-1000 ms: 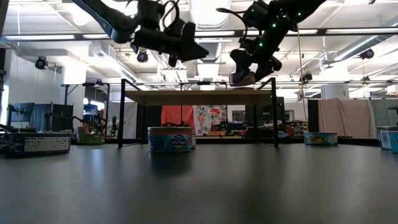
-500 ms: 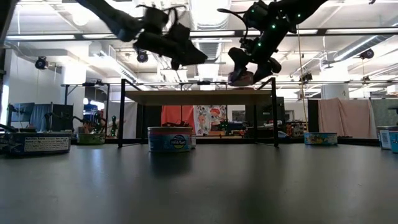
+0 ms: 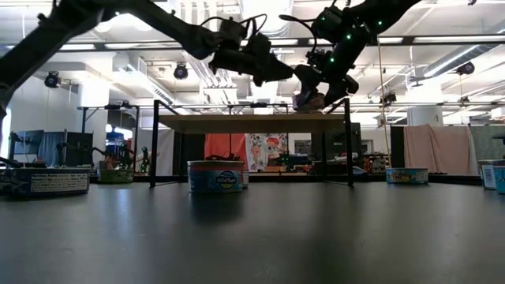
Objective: Stack canned seafood by type on shelf
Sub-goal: Stack the red tuna can on top of the other red tuna can on the shelf
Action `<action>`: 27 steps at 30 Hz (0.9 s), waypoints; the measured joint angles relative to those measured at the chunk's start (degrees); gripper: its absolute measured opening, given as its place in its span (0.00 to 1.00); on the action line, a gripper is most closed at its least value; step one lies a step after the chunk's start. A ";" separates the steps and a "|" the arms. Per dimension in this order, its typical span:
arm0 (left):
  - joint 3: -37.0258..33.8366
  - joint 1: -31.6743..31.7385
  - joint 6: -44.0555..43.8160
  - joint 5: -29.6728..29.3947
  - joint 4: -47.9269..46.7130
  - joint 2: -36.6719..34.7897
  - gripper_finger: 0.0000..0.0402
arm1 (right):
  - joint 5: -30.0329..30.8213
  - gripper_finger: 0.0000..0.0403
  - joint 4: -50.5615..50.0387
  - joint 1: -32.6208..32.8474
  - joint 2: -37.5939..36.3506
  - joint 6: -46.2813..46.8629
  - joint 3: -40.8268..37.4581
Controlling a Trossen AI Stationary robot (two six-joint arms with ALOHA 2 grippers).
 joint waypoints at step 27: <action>13.11 -1.01 6.07 2.80 -15.40 8.14 0.22 | -3.00 0.99 2.16 -0.06 2.37 6.00 -0.11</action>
